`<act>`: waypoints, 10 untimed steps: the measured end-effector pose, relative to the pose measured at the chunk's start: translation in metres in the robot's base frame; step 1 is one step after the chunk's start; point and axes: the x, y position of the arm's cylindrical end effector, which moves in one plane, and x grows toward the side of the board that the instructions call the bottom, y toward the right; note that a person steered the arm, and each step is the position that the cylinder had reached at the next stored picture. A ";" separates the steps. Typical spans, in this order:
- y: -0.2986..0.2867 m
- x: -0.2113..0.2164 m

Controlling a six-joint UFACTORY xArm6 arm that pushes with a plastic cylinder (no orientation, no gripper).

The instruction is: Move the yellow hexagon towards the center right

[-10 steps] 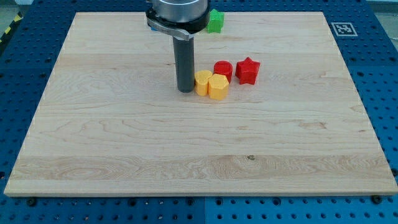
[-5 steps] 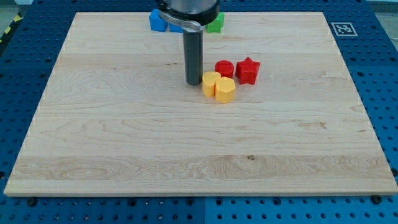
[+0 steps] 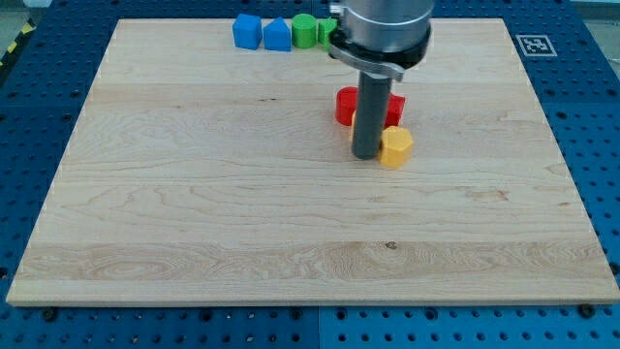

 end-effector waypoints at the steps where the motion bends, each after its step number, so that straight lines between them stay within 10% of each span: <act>1: 0.023 0.000; 10: 0.135 0.019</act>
